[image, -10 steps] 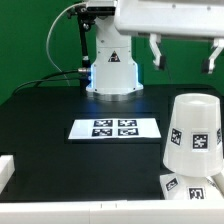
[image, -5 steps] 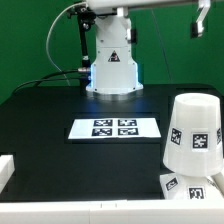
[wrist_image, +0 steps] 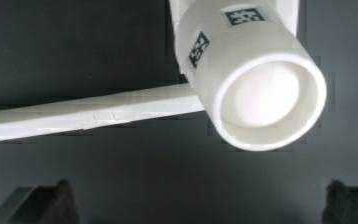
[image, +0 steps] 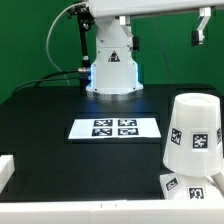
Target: Assemble lamp
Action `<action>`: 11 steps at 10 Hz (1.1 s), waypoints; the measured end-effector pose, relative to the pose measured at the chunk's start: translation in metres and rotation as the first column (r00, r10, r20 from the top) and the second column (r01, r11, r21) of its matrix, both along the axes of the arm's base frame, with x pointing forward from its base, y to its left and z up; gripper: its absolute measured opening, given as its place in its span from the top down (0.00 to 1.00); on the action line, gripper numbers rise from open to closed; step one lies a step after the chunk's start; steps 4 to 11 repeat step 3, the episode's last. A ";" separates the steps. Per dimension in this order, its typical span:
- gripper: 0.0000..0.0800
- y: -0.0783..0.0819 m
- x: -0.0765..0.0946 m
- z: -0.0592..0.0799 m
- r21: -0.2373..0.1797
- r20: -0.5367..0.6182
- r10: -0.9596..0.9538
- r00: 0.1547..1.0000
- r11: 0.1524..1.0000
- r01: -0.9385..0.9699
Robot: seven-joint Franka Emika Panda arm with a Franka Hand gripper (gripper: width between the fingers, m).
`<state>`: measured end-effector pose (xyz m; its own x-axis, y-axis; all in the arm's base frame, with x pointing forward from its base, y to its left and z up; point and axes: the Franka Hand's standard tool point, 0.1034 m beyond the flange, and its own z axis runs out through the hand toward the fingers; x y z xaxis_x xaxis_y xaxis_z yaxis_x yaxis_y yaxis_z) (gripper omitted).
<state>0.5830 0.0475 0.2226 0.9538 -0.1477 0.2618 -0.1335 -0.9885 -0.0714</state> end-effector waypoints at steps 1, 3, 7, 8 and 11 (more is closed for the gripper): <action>0.13 0.000 0.000 0.000 0.000 0.000 0.000 1.000 1.000 0.000; 0.13 0.000 0.000 0.000 0.000 -0.001 0.000 1.000 1.000 0.000; 0.13 0.000 0.000 0.000 0.000 -0.001 0.000 1.000 1.000 0.000; 0.13 0.000 0.000 0.000 0.000 -0.001 0.000 1.000 1.000 0.000; 0.13 0.000 0.000 0.000 0.000 -0.001 0.000 1.000 1.000 0.000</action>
Offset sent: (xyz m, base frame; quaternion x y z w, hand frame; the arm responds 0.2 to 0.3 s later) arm 0.0000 0.0000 0.0000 0.0000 0.0000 0.0000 1.0000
